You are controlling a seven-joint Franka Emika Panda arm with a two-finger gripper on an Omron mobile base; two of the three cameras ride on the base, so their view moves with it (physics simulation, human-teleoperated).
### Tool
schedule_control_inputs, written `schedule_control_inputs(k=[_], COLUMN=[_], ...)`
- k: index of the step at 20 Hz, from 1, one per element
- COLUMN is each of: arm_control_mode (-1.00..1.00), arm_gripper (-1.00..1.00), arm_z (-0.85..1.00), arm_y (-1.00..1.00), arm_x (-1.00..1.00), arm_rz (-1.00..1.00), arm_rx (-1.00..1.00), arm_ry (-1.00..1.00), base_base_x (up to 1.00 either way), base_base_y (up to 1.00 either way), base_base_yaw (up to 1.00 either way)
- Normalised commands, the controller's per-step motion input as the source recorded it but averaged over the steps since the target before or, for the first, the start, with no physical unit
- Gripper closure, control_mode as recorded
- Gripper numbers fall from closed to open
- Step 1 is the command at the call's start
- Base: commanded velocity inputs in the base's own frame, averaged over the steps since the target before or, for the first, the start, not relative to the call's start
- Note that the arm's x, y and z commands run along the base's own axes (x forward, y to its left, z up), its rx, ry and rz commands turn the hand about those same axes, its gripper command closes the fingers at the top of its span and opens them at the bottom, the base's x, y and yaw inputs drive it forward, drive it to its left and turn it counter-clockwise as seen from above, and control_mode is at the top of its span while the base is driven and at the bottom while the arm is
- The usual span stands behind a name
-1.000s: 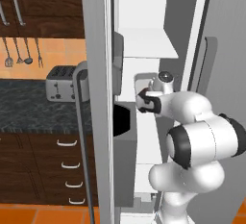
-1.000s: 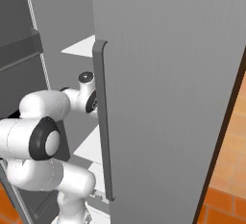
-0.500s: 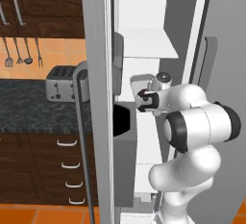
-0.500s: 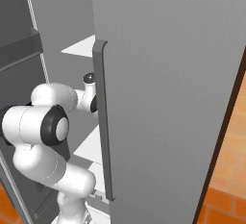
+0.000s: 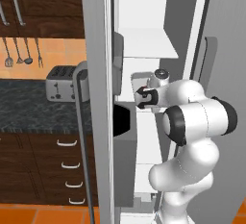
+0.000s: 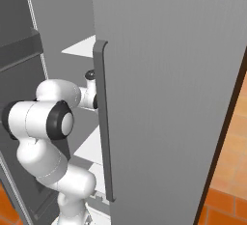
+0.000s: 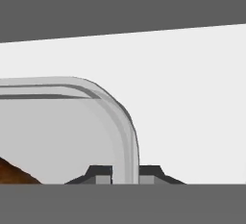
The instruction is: Take the meat container that has the chicken drumstick and place it on the second highest rack of the freezer. Then take the vegetable container that has the onion and mushroom and place it on the highest rack of the freezer.
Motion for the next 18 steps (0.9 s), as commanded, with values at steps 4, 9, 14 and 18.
schedule_control_inputs(k=[4,9,14,18], arm_control_mode=[-1.0,-1.0,-1.0,-1.0], arm_gripper=[1.0,-1.0,-1.0,-1.0], arm_z=[0.0,0.0,0.0,0.0], arm_y=[0.0,0.0,0.0,0.0], arm_x=[0.0,0.0,0.0,0.0], arm_rz=[0.0,0.0,0.0,0.0], arm_rx=[0.0,0.0,0.0,0.0], arm_ry=[0.0,0.0,0.0,0.0], base_base_x=[0.0,0.0,0.0,0.0], base_base_y=[0.0,0.0,0.0,0.0], base_base_yaw=[0.0,0.0,0.0,0.0])
